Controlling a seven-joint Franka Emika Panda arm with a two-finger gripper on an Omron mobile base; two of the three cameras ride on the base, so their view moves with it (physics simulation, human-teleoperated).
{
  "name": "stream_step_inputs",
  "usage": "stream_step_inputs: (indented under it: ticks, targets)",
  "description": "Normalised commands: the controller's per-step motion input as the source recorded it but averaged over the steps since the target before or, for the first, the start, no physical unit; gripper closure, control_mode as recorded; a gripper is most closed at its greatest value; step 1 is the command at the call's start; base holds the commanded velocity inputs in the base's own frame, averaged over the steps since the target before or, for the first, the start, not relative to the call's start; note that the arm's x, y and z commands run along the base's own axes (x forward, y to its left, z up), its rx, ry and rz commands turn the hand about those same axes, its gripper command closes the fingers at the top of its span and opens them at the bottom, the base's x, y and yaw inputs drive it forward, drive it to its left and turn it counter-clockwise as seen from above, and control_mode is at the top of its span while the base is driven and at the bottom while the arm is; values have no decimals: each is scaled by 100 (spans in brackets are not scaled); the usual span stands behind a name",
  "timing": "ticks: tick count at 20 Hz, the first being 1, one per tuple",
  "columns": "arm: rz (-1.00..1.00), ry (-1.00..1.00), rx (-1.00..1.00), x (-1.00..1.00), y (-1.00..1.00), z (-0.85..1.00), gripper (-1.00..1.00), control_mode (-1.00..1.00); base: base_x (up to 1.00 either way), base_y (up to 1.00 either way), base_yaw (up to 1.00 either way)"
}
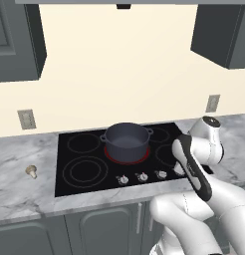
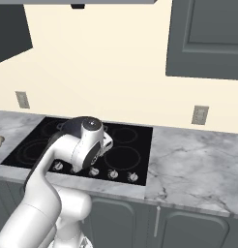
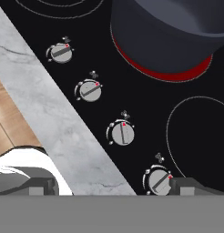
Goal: Turn on the burner for the pot on the stove. Wait thirty seconds for the pot to heat up. Then add the mushroom to the pot.
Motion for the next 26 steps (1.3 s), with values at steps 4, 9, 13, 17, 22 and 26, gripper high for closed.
stream_step_inputs:
  ticks: [4,9,13,17,22,26]
  targets:
    - [0,0,0,0,0,0,-100,-100,0,0,0]
    - [0,0,0,0,0,0,-100,-100,0,0,0]
    - [0,0,0,0,0,0,-100,-100,0,0,0]
    - [0,0,0,0,0,0,-100,-100,0,0,0]
    - [0,0,0,0,0,0,-100,-100,0,0,0]
    - [0,0,0,0,0,0,-100,-100,0,0,0]
